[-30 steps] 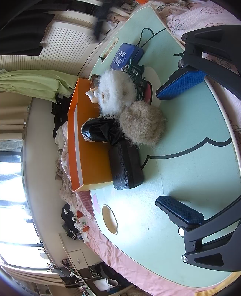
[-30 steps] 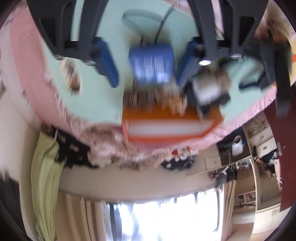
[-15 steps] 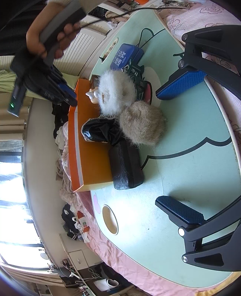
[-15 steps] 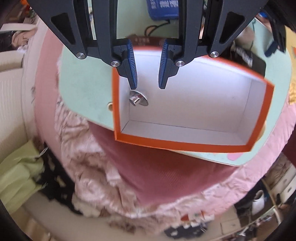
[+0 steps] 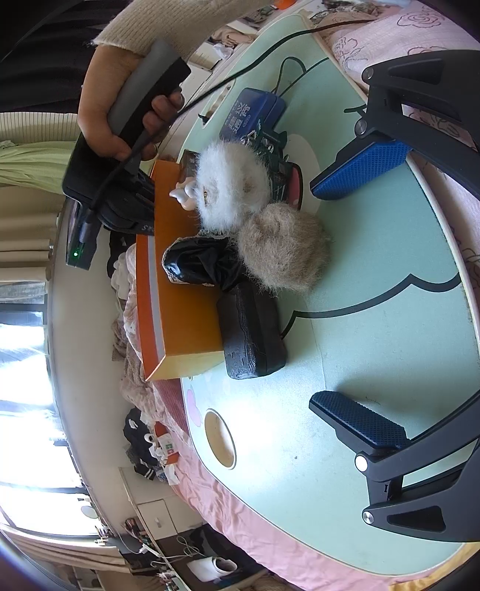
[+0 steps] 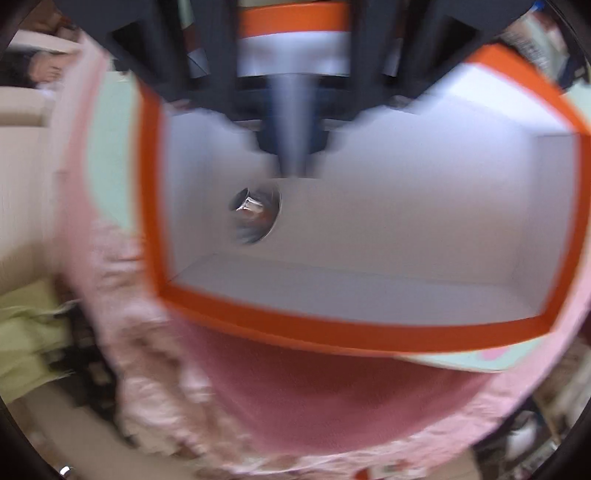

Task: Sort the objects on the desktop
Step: 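Reach into the box and grasp the small silver metal piece with the right gripper, then lift the metal piece out and set it beside the brown card with the right gripper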

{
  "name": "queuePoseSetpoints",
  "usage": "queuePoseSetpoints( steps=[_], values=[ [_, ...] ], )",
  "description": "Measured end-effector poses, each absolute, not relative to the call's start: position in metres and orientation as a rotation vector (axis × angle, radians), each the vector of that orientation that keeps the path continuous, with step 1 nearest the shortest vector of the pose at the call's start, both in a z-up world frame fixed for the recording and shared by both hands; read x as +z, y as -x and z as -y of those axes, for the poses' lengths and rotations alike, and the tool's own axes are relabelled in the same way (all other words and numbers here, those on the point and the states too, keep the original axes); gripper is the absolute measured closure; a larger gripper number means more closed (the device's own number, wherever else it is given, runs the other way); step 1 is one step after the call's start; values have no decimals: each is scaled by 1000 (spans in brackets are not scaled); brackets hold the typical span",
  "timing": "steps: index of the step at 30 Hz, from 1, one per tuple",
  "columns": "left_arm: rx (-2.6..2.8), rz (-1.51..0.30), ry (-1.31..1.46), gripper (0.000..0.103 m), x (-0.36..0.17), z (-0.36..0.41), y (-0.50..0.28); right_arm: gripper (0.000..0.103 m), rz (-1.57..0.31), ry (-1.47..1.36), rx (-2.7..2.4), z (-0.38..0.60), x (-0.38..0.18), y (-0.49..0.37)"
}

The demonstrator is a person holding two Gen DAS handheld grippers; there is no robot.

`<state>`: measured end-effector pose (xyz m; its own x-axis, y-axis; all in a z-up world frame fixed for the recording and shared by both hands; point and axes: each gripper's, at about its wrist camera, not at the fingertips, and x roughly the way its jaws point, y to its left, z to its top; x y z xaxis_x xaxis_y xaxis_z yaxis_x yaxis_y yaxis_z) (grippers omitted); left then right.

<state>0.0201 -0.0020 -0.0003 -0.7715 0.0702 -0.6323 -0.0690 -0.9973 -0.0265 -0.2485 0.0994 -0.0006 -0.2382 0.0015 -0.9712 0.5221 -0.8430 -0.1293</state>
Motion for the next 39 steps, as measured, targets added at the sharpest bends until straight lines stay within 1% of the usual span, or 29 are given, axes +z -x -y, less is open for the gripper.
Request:
queuePoseSetpoints(
  steps=[3, 6, 8, 9, 10, 11, 12, 15, 20, 21, 22, 23, 26, 28, 30, 33, 36, 39],
  values=[
    [2889, 2, 1031, 0, 0, 3, -20, 102, -634, -1644, -2182, -104, 2, 248],
    [2889, 3, 1031, 0, -1, 3, -21, 102, -593, -1585, -2235, -111, 13, 251],
    [2890, 3, 1031, 0, -1, 3, -21, 98, -540, -1549, -2251, -114, 28, 252],
    [2890, 3, 1031, 0, -1, 3, -21, 85, -515, -1548, -2260, -113, 33, 252],
    [2890, 3, 1030, 0, -1, 3, -21, 66, -484, -1543, -2272, -113, 40, 252],
    [2890, 3, 1030, 0, -1, 3, -21, 60, -470, -1516, -2288, -113, 46, 252],
    [2890, 3, 1030, 0, -1, 3, -21, 58, -477, -1499, -2297, -101, 46, 257],
    [2890, 4, 1030, 0, -1, 3, -21, 57, -519, -1512, -2300, -88, 42, 264],
    [2890, 4, 1030, 0, -1, 3, -21, 57, -529, -1652, -2277, -77, 6, 288],
    [2890, 2, 1028, 0, -1, 3, -21, 59, -573, -1651, -2304, -74, 1, 290],
    [2890, 1, 1027, 0, -1, 2, -21, 76, -591, -1657, -2304, -72, -3, 290],
    [2889, 4, 1027, 0, -1, 3, -20, 74, -570, -1659, -2296, -72, -5, 288],
    [2888, 4, 1026, 0, -1, 2, -19, 75, -480, -1627, -2272, -76, 1, 285],
    [2889, 5, 1026, 0, -1, 2, -19, 75, -462, -1584, -2296, -79, 9, 277],
    [2888, 5, 1027, 0, -1, 2, -20, 75, -415, -1503, -2315, -84, 26, 265],
    [2889, 5, 1026, 0, -1, 2, -20, 75, -319, -1335, -2333, -99, 65, 230],
    [2889, 6, 1026, 0, -1, 2, -20, 75, -317, -1179, -2317, -114, 90, 179],
    [2890, 6, 1026, 0, -1, 2, -20, 74, -323, -1154, -2280, -127, 88, 144]
  ],
)
